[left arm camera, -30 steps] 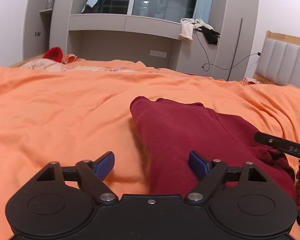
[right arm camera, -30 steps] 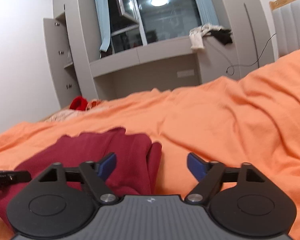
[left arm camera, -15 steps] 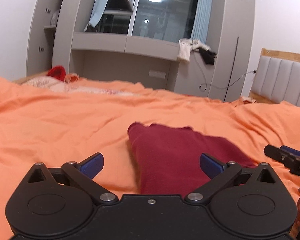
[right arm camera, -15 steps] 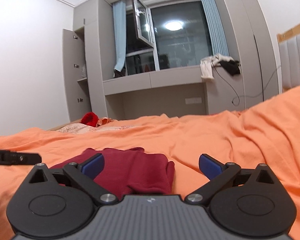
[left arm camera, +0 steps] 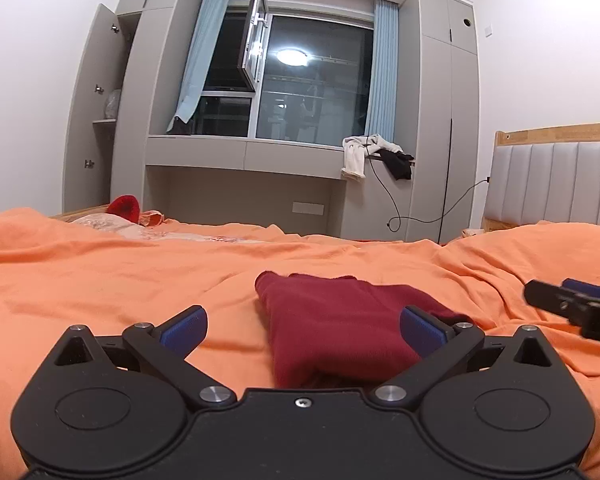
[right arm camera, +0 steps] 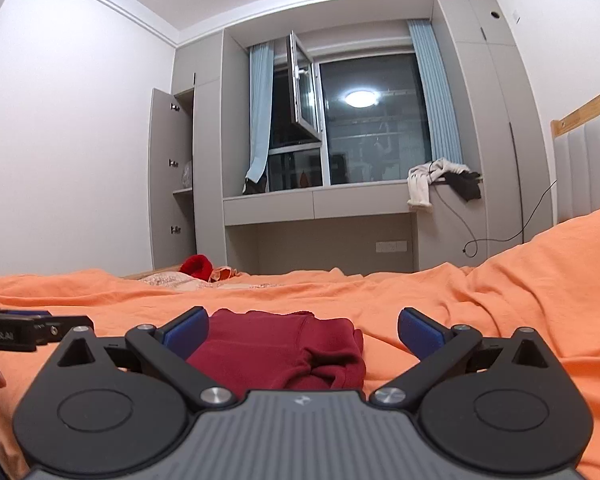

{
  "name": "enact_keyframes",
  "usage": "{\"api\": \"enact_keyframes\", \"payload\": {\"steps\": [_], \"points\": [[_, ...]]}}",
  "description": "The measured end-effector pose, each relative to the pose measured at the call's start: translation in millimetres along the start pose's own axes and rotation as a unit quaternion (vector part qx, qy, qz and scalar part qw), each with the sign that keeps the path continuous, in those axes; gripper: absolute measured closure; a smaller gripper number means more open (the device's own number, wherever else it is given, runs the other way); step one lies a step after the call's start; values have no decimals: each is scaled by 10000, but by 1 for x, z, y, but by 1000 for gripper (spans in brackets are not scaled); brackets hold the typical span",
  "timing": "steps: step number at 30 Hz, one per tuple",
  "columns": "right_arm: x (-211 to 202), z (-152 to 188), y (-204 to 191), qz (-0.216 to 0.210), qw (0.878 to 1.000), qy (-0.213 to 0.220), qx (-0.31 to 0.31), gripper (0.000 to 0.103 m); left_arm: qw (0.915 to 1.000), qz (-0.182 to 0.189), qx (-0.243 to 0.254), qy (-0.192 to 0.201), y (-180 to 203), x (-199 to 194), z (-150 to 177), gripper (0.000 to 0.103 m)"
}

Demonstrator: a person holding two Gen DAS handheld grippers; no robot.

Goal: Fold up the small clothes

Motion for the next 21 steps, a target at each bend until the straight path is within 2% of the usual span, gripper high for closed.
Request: {"api": "enact_keyframes", "payload": {"steps": [7,13,21], "points": [[-48,-4,-4,207,9995,222,79,0,9996,-215,-169,-33,-10,-34,10,1],[-70,2,-3,330,9993,74,173,0,9990,-261,-319,-162,-12,-60,19,1],[-86,11,-5,415,9991,-69,109,0,9992,-253,-54,-306,-3,-85,32,1]]}}
Point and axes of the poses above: each gripper's, at about its wrist camera, not at the fingertips, and x roughly the way its jaws point, y to its right, z to its underside, the point moved 6 cm from there along x, roughly the way its jaws point, and after that the axes turned 11 degrees about y, right-handed, at the moved point
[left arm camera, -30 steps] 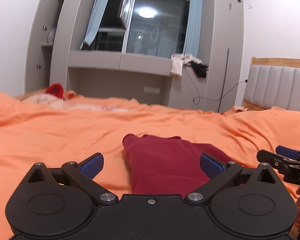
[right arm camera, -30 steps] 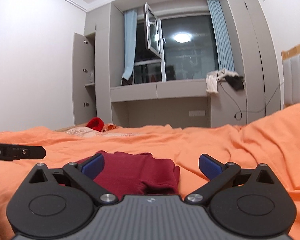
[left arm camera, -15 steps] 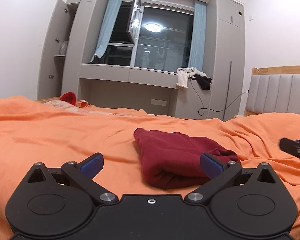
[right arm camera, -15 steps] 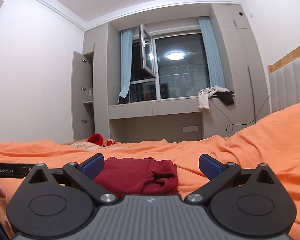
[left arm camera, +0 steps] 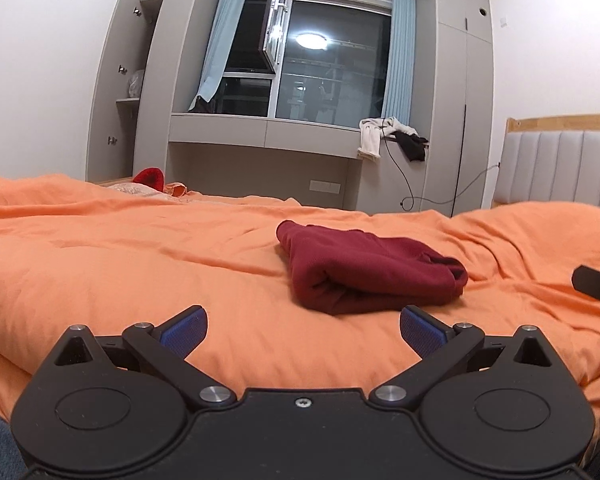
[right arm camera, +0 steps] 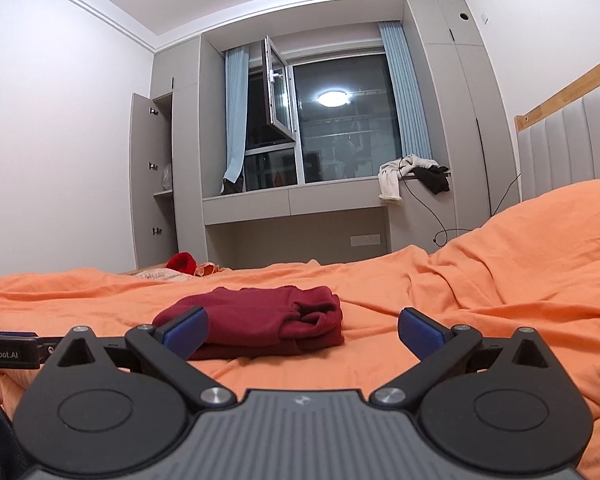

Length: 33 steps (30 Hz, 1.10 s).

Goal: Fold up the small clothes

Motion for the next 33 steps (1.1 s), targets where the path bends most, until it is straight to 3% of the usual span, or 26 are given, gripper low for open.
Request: {"api": "enact_keyframes", "payload": {"steps": [33], "points": [[-3,10,-10,-28,9996,-151,-220,0,9999,-56,99,-19,3,0,1,1]]}}
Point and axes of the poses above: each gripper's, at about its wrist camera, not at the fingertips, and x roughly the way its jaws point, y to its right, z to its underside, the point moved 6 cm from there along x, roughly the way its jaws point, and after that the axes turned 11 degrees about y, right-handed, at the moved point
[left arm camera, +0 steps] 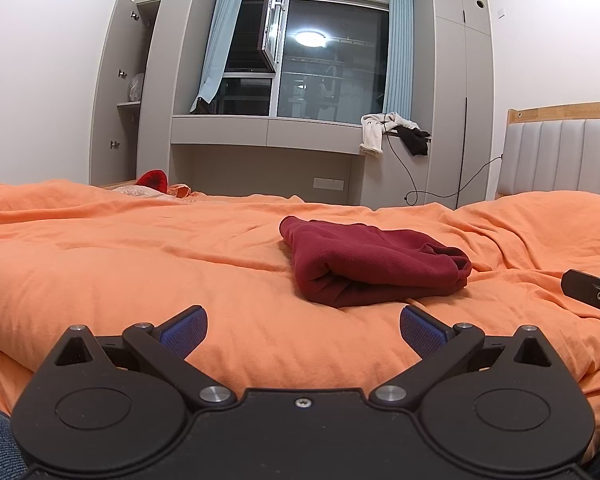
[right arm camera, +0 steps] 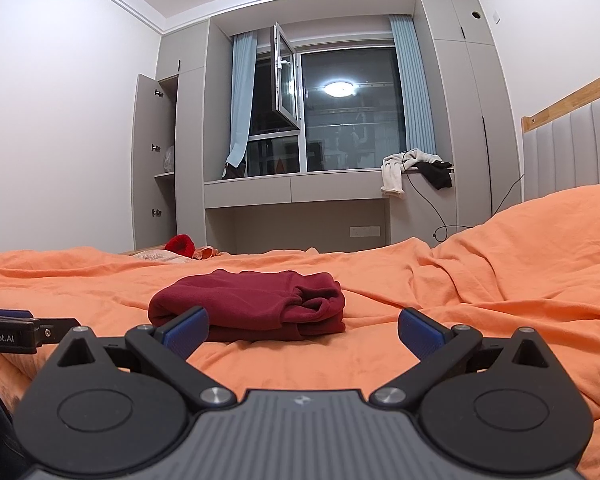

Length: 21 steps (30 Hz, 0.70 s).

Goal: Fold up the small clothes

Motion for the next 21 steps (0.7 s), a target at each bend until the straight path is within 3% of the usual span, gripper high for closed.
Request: {"api": "enact_keyframes", "payload": {"steps": [21], "points": [[1,2,4,-25,10000,-33,-66,0,10000,-5,13,-13,1,1,0,1]]}}
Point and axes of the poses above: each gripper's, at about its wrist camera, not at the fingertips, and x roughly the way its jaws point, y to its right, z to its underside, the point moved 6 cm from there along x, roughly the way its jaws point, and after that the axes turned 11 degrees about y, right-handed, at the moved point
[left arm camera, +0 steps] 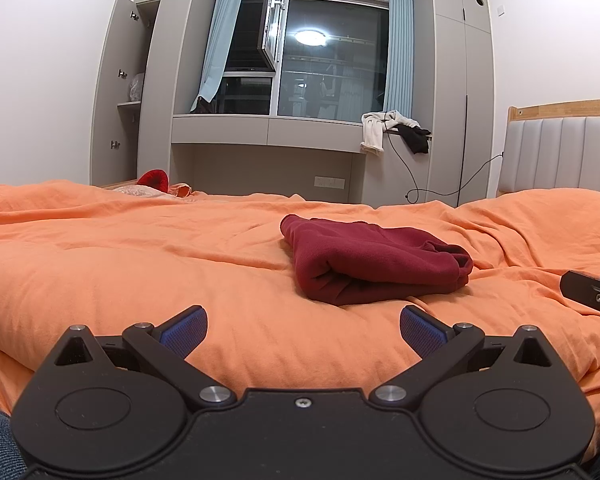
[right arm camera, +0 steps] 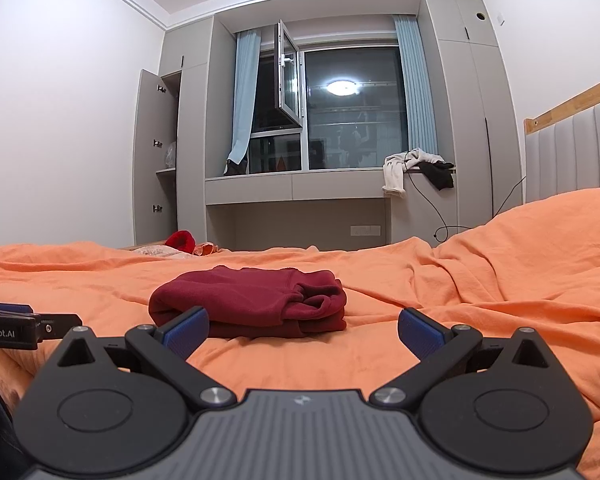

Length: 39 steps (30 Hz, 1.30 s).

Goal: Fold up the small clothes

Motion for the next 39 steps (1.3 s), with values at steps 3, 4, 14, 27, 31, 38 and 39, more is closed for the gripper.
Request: {"api": "enact_keyframes", "payload": {"steps": [3,4,14,27,31,38,39], "points": [[0,0,0,-1,10000,-2,-5,0,10000,1,2,-1,0,0,0,1],[0,0,0,-1,10000,-2,-7,0,10000,0,3,-1,0,0,0,1],[-1,1,1,-17,10000,-15,-44,0,10000,0,2,-3,0,0,-1,1],[0,2,3,-36,10000,-28,-81,0,10000,32,-25,14,-1,-1,1,1],[0,2,3,-36,10000,-30,-85,0,9998,7,146,141,3,-6,-1,1],[0,2,2,-44,9999,-37,-104,0,9993,-187,273,198,0,-11,-3,1],[0,2,2,-44,9999,-35,-105,0,9993,-182,262,198,0,-11,-4,1]]}}
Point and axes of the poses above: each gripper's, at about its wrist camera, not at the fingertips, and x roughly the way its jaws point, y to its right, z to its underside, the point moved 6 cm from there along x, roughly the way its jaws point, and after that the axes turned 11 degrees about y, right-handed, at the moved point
